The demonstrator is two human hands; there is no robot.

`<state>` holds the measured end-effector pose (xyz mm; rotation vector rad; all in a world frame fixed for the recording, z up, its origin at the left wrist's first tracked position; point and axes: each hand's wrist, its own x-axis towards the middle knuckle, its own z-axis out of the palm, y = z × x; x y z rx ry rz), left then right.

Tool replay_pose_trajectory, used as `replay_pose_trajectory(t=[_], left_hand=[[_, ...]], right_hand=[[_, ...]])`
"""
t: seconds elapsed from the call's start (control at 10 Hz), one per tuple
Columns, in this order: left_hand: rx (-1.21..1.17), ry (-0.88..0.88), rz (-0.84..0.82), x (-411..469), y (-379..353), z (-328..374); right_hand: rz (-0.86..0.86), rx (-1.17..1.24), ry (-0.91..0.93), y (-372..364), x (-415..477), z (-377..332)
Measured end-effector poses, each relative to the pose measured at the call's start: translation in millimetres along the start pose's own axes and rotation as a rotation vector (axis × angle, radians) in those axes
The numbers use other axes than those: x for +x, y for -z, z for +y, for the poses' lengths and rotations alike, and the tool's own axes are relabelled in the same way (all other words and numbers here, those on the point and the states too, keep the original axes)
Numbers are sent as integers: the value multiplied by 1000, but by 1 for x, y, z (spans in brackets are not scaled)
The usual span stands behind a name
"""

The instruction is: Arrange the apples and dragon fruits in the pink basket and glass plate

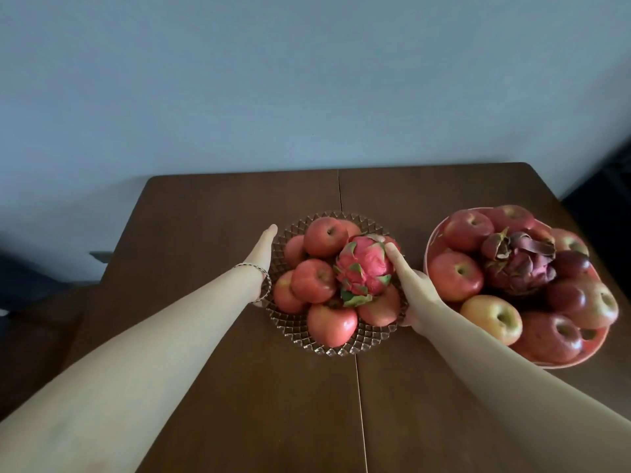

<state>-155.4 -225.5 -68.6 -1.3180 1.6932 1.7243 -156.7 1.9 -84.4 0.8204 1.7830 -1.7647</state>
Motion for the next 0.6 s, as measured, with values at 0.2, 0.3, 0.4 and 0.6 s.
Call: replay_pose_trajectory(t=[0.2, 0.3, 0.4, 0.6], left_hand=[[201, -57, 20, -8, 6, -3], [579, -237, 139, -19, 10, -11], [930, -381, 197, -36, 17, -27], [1123, -409, 68, -94, 18, -62]], right_hand=[[21, -71, 23, 3, -6, 2], [85, -187, 63, 3, -13, 4], [184, -433, 191, 11, -34, 8], [-42, -971, 201, 37, -94, 16]])
